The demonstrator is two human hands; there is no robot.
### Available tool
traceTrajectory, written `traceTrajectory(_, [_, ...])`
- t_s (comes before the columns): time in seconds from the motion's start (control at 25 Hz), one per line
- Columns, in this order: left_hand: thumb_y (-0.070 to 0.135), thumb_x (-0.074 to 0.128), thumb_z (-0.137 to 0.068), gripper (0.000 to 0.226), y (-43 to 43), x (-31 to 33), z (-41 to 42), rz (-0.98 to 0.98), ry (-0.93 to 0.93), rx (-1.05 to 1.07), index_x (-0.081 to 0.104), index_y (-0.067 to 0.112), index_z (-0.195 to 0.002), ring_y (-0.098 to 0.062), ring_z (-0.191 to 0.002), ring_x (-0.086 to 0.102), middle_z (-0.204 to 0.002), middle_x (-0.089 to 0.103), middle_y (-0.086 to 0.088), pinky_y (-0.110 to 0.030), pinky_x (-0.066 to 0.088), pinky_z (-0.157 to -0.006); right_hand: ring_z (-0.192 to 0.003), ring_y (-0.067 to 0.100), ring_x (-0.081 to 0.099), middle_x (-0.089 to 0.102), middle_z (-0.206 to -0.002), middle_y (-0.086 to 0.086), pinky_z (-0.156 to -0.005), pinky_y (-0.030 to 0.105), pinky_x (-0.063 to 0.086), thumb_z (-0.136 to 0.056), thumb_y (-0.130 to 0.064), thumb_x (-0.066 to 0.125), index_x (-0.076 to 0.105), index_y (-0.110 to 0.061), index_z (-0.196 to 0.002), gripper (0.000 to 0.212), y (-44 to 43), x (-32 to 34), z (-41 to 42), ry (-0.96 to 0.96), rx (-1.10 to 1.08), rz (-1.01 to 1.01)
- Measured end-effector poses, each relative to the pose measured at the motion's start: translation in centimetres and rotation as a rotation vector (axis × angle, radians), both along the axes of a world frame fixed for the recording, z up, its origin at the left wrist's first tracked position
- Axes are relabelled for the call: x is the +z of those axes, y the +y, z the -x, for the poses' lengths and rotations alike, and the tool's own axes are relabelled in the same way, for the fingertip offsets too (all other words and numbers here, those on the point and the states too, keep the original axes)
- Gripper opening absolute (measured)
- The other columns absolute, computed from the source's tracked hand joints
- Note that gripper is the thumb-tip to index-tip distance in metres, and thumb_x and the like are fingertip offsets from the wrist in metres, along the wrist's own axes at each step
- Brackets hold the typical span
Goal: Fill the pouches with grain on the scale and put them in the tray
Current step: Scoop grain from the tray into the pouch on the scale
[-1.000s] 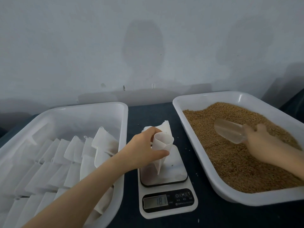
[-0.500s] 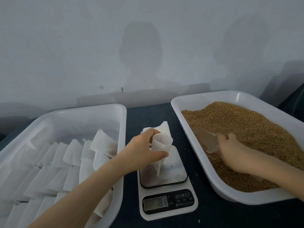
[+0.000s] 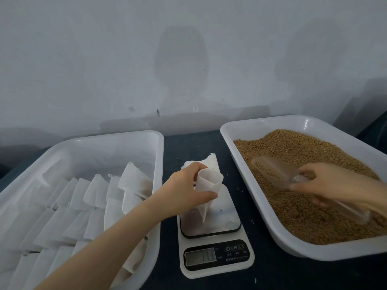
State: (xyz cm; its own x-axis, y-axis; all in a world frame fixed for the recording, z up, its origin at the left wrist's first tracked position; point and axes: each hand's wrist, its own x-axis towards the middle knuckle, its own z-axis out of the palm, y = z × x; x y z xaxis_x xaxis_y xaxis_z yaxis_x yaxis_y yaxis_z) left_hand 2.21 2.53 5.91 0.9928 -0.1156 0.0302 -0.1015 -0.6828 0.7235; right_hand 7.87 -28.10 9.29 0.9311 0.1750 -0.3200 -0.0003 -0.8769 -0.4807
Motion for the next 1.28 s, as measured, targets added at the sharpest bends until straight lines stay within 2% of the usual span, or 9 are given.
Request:
traceTrajectory(0.24, [0.045, 0.074, -0.071, 0.048, 0.1, 0.0, 0.0, 0.026, -0.005, 0.003, 0.047, 0.043, -0.111, 0.001, -0.098, 0.058, -0.107, 0.059, 0.023, -0.027, 0.055, -0.086, -0.053, 0.003, 0.064, 0.068, -0.077, -0.007, -0.042, 0.012, 0.043, -0.079, -0.037, 0.068, 0.061, -0.028, -0.09, 0.016, -1.2, 0.4, 0.1, -0.29, 0.008, 0.037])
traceTrajectory(0.4, [0.043, 0.075, -0.072, 0.047, 0.1, 0.0, 0.1, 0.032, -0.002, -0.001, 0.047, 0.043, -0.11, 0.0, -0.098, 0.058, -0.107, 0.059, 0.023, -0.028, 0.054, -0.088, -0.077, -0.007, 0.055, 0.06, -0.093, -0.024, -0.061, 0.012, 0.037, -0.077, -0.04, 0.067, 0.06, -0.04, -0.091, 0.016, -0.8, 2.4, 0.6, -0.484, 0.106, 0.019])
traceTrajectory(0.56, [0.044, 0.075, -0.074, 0.048, 0.1, 0.0, 0.0, 0.031, 0.003, -0.004, 0.046, 0.042, -0.112, -0.001, -0.098, 0.058, -0.109, 0.058, 0.022, -0.025, 0.054, -0.087, -0.081, -0.001, 0.061, 0.058, -0.09, -0.03, -0.061, 0.012, 0.039, -0.078, -0.032, 0.067, 0.061, -0.043, -0.099, 0.024, 0.6, 4.1, 1.4, -0.575, 0.185, -0.036])
traceTrajectory(0.64, [0.043, 0.075, -0.074, 0.048, 0.1, 0.0, 0.0, 0.041, 0.002, -0.006, 0.046, 0.043, -0.112, -0.002, -0.098, 0.058, -0.108, 0.058, 0.023, -0.024, 0.054, -0.085, -0.086, -0.002, 0.061, 0.06, -0.093, -0.028, -0.069, 0.017, 0.043, -0.077, -0.034, 0.067, 0.063, -0.043, -0.102, 0.026, 1.5, 4.8, 1.7, -0.595, 0.244, -0.046])
traceTrajectory(0.76, [0.043, 0.075, -0.075, 0.05, 0.0, -0.1, -0.1, 0.043, 0.004, -0.008, 0.047, 0.04, -0.117, -0.003, -0.1, 0.058, -0.111, 0.059, 0.021, -0.025, 0.053, -0.087, -0.092, -0.002, 0.059, 0.061, -0.097, -0.028, -0.088, 0.035, 0.047, -0.077, -0.041, 0.064, 0.066, -0.039, -0.109, 0.033, 2.5, 5.7, 1.9, -0.628, 0.32, -0.003])
traceTrajectory(0.84, [0.042, 0.074, -0.076, 0.053, 0.0, -0.1, -0.1, 0.04, 0.007, -0.012, 0.046, 0.038, -0.121, -0.004, -0.101, 0.058, -0.112, 0.058, 0.02, -0.024, 0.053, -0.087, -0.095, 0.0, 0.056, 0.058, -0.097, -0.029, -0.099, 0.039, 0.037, -0.079, -0.043, 0.06, 0.065, -0.041, -0.113, 0.034, 2.9, 6.1, 2.0, -0.706, 0.367, 0.095])
traceTrajectory(0.96, [0.043, 0.073, -0.076, 0.05, 0.0, -0.1, -0.1, 0.048, 0.008, -0.022, 0.045, 0.041, -0.117, -0.002, -0.098, 0.057, -0.107, 0.056, 0.024, -0.019, 0.051, -0.082, -0.102, 0.005, 0.049, 0.057, -0.103, -0.025, -0.098, 0.032, 0.018, -0.084, -0.042, 0.058, 0.06, -0.044, -0.117, 0.034, 3.5, 6.5, 1.8, -0.795, 0.418, 0.234])
traceTrajectory(1.12, [0.046, 0.073, -0.077, 0.045, -0.1, 0.1, 0.0, 0.062, 0.006, -0.027, 0.045, 0.043, -0.113, 0.003, -0.096, 0.057, -0.102, 0.055, 0.028, -0.019, 0.052, -0.083, -0.109, 0.007, 0.045, 0.056, -0.107, -0.023, -0.101, 0.034, 0.013, -0.086, -0.042, 0.057, 0.058, -0.045, -0.12, 0.034, 4.6, 7.2, 1.4, -0.815, 0.452, 0.336])
traceTrajectory(1.28, [0.049, 0.072, -0.076, 0.046, -0.1, 0.1, 0.0, 0.075, -0.004, -0.029, 0.048, 0.042, -0.115, 0.004, -0.099, 0.057, -0.109, 0.059, 0.024, -0.016, 0.051, -0.08, -0.106, 0.008, 0.043, 0.055, -0.102, -0.024, -0.101, 0.033, 0.009, -0.087, -0.043, 0.056, 0.058, -0.047, -0.12, 0.034, 5.4, 7.8, 1.0, -0.855, 0.513, 0.407])
